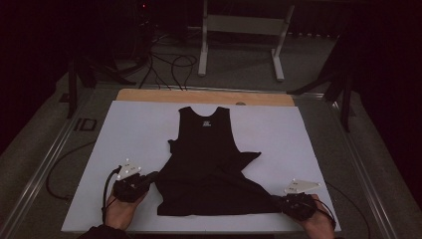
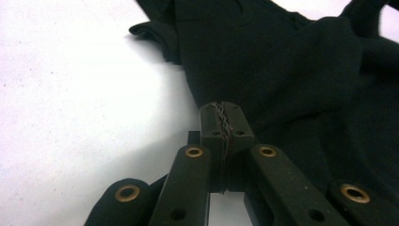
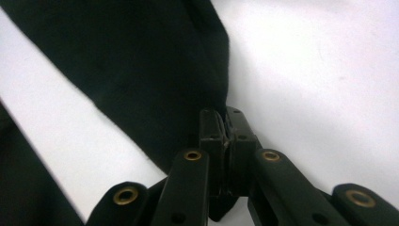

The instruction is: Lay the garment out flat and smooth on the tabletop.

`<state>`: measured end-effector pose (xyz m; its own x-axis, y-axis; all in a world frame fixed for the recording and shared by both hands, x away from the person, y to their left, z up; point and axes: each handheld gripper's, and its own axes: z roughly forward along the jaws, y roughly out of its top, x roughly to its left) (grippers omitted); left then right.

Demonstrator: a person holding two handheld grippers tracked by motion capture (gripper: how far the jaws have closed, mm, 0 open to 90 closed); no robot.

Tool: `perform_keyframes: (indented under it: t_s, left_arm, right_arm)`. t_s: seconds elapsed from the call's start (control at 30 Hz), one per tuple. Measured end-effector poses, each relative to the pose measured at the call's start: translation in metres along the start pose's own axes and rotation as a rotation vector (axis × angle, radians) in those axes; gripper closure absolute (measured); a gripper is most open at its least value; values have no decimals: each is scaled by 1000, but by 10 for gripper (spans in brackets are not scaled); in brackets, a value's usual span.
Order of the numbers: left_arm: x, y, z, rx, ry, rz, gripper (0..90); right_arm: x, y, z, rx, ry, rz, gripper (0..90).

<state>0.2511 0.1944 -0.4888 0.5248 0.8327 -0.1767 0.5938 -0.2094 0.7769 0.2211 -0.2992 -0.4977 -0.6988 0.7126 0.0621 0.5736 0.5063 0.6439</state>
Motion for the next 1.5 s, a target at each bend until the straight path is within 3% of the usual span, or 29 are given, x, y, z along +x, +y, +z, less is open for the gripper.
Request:
perform_keyframes:
  t_s: [0.17, 0.33, 0.47, 0.5, 0.57, 0.73, 0.87, 0.97, 1.2, 1.3, 1.4, 1.47, 1.5]
  left_arm:
    - [4, -1, 1, 10, 9, -12, 895]
    - [8, -3, 2, 20, 11, -29, 895]
    - [7, -3, 5, 28, 5, -24, 895]
    - [6, -3, 6, 29, 1, -21, 894]
    - [6, -3, 7, 31, 1, -19, 894]
    - [6, -3, 11, 32, -6, -25, 893]
    - [5, -4, 12, 29, -13, -22, 891]
    - [5, -4, 13, 28, -15, -22, 890]
    - [4, -4, 14, 32, -21, -18, 890]
    - [4, -5, 14, 35, -25, -18, 890]
    - [3, -5, 14, 35, -28, -18, 890]
    - [2, -5, 13, 36, -31, -19, 890]
    - [2, -5, 13, 36, -31, -19, 890]
  right_arm:
    - [8, -6, -17, -2, 11, -33, 878]
    - [13, -16, -26, 32, 25, -58, 879]
    - [18, -26, -28, 93, 88, -93, 871]
    - [20, -26, -27, 98, 100, -102, 854]
    - [19, -24, -25, 83, 97, -98, 717]
    - [13, -4, -16, -22, 93, -73, 573]
    - [5, 15, 0, -110, 58, -2, 571]
    - [1, 29, 11, -148, 65, 21, 574]
    - [1, 64, 33, -193, 101, 27, 542]
    - [-1, 78, 42, -205, 96, 38, 517]
    - [-5, 90, 51, -224, 122, 79, 504]
    - [-6, 95, 57, -227, 138, 98, 543]
    - [-7, 97, 59, -222, 144, 102, 639]
